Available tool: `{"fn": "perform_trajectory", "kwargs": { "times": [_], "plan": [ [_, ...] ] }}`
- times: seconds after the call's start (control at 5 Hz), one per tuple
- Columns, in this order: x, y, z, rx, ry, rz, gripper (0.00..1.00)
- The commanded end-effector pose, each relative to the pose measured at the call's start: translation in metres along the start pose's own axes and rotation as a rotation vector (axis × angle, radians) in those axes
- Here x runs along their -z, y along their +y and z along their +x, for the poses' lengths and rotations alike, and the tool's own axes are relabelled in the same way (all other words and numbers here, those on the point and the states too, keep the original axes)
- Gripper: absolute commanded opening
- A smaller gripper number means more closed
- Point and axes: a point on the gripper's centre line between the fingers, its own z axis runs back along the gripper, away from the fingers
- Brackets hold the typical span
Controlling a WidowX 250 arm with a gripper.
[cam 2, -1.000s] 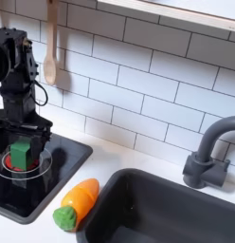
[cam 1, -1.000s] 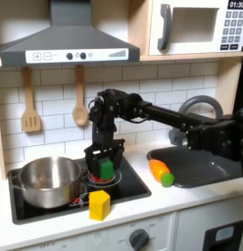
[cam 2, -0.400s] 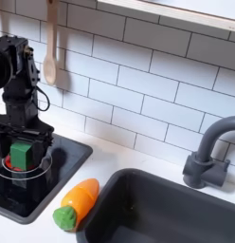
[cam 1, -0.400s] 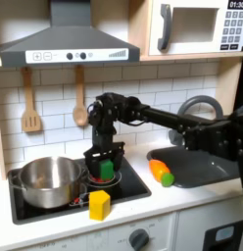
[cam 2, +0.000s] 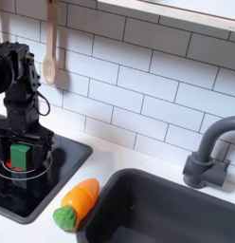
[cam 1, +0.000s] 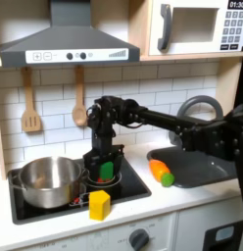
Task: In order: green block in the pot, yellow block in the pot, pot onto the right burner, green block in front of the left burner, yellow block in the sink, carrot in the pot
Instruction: 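Put the green block in the pot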
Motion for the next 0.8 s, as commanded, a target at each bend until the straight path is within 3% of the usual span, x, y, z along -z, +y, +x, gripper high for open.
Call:
{"fn": "perform_trajectory", "kwargs": {
  "times": [0.0,0.2,0.6],
  "plan": [
    [-0.003,-0.004,0.001,-0.016,-0.024,-0.017,0.0],
    [-0.001,-0.004,0.001,-0.014,-0.024,-0.016,0.0],
    [-0.015,-0.003,-0.002,-0.023,-0.041,-0.013,0.0]
  ]
}}
